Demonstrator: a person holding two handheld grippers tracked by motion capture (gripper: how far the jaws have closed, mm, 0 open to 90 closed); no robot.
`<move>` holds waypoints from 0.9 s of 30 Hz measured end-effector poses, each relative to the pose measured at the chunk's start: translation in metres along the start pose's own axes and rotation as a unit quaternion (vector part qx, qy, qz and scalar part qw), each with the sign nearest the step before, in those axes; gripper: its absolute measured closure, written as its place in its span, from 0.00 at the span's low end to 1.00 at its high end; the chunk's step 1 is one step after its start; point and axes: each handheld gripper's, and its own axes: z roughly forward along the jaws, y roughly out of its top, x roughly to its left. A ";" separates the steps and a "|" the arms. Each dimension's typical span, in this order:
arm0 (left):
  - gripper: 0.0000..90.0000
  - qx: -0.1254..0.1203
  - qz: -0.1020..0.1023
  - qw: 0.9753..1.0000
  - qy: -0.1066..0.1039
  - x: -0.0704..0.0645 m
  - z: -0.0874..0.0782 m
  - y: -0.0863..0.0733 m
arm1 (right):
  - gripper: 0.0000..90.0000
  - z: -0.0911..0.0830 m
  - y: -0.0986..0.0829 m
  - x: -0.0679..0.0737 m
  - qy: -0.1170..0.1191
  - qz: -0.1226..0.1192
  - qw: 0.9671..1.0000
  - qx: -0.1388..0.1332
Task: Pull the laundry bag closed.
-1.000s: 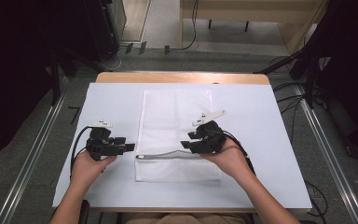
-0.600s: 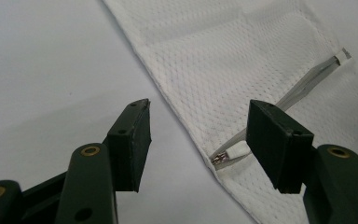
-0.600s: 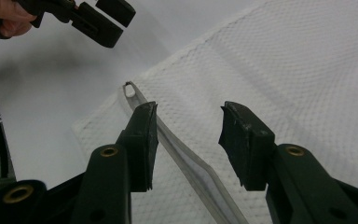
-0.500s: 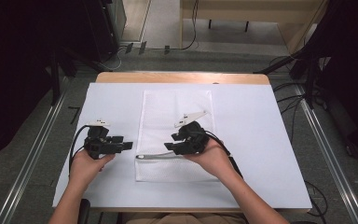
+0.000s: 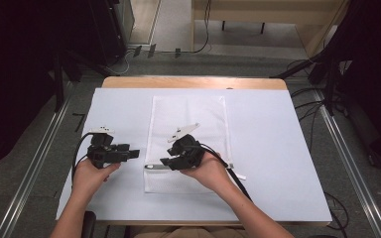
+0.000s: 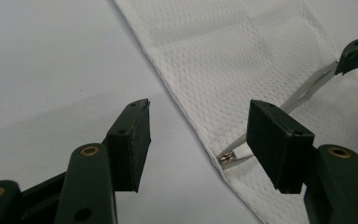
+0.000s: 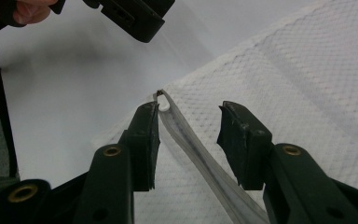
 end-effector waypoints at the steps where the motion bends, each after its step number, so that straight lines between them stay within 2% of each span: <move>1: 0.45 0.004 0.002 1.000 0.001 0.000 0.000 0.000 | 0.67 0.002 0.000 0.000 0.001 -0.001 1.000 -0.002; 7: 0.45 0.006 0.006 1.000 0.001 0.000 0.001 0.000 | 0.69 0.015 -0.002 0.003 0.004 0.000 1.000 -0.005; 13: 0.45 0.005 0.007 1.000 0.001 0.000 0.001 0.000 | 0.72 0.033 -0.004 0.009 0.011 -0.002 1.000 0.015; 18: 0.45 0.004 0.006 1.000 0.001 0.000 0.001 0.000 | 0.75 0.046 -0.006 0.013 0.016 -0.003 1.000 0.020; 27: 0.45 0.004 0.007 1.000 0.000 0.001 0.001 0.000 | 0.76 0.065 -0.012 0.014 0.022 0.010 0.999 0.033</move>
